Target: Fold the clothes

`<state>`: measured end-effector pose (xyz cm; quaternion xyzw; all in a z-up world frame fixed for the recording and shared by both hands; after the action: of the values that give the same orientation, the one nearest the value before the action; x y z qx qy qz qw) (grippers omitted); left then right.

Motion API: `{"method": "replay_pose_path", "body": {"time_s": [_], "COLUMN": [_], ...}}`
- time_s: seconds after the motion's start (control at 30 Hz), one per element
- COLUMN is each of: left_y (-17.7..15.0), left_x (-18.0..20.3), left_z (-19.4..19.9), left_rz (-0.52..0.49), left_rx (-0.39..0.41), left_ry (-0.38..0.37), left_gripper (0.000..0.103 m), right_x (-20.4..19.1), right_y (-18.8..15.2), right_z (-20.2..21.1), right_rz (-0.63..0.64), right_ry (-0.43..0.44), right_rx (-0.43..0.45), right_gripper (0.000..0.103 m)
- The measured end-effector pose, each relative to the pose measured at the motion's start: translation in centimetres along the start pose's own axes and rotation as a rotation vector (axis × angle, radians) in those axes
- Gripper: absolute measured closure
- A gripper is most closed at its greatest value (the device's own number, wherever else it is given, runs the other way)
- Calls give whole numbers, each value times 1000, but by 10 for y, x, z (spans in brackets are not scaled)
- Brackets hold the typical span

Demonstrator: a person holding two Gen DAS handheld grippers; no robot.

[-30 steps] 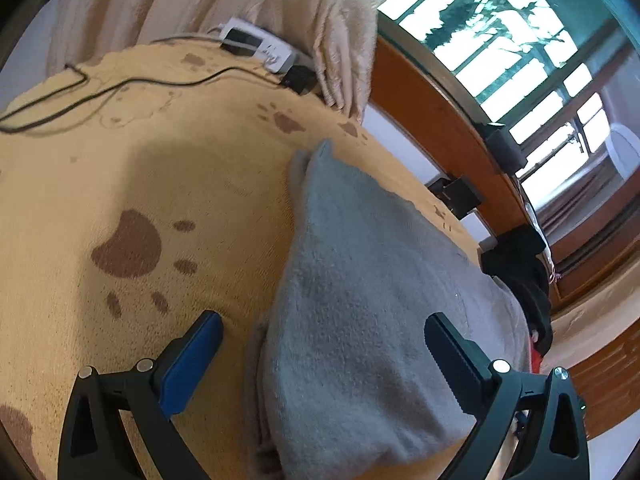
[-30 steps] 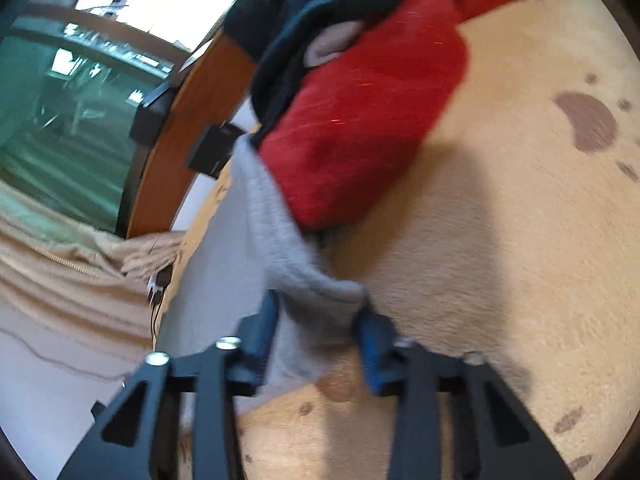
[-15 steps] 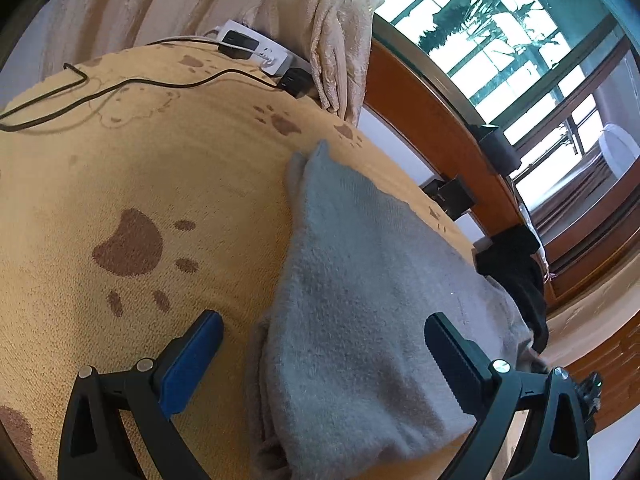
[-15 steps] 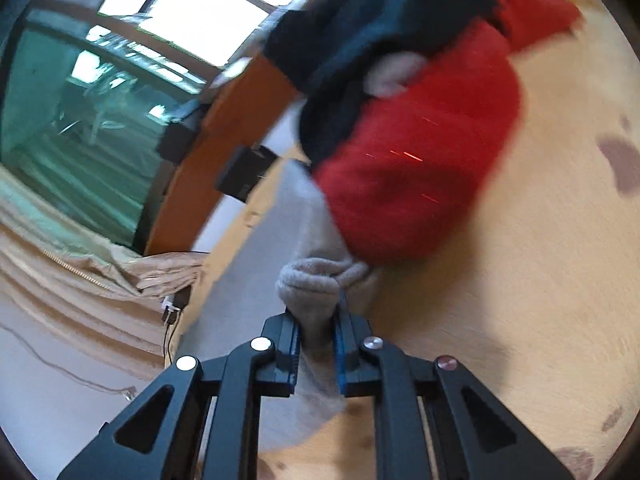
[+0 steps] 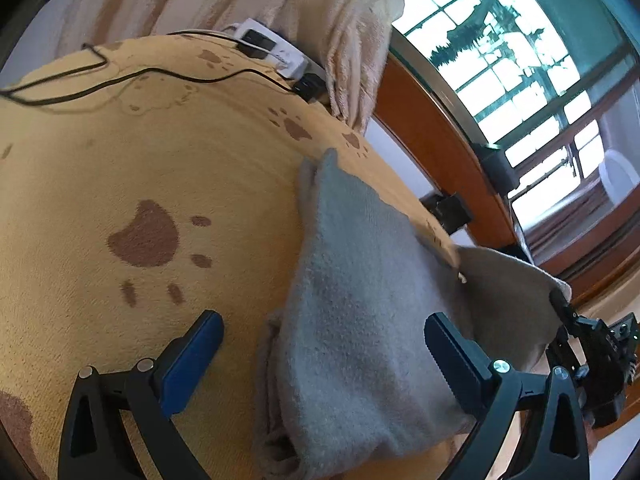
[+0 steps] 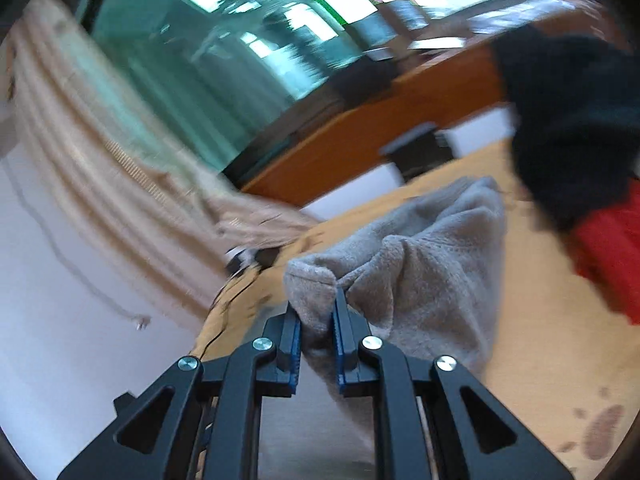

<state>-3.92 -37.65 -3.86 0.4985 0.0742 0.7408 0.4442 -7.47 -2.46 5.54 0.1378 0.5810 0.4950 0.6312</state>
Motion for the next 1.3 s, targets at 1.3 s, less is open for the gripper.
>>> {"method": "replay_pose_path", "body": {"time_s": [1.3], "left_y": [33], "left_x": [76], "left_z": [-71], "left_rz": [154], "left_rx": [-540], "left_ry": [-346], "left_gripper": [1], "right_x": [-78], "right_y": [-131], "right_z": [-5], "right_rz": [333], "right_ry": [230], "right_rx": [-279], "right_gripper": [89]}}
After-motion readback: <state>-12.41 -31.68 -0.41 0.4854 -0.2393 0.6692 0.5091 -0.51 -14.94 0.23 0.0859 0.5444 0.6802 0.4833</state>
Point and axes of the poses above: each gripper's, at about its wrist camera, not at the fingertips, and z roughly against the way its jaws point, x to its right, y to its top, the point moved 5 cm from there along -z, roughly the way its jaws point, and after that the axes turned 10 degrees about x, right-handed, at the moved point
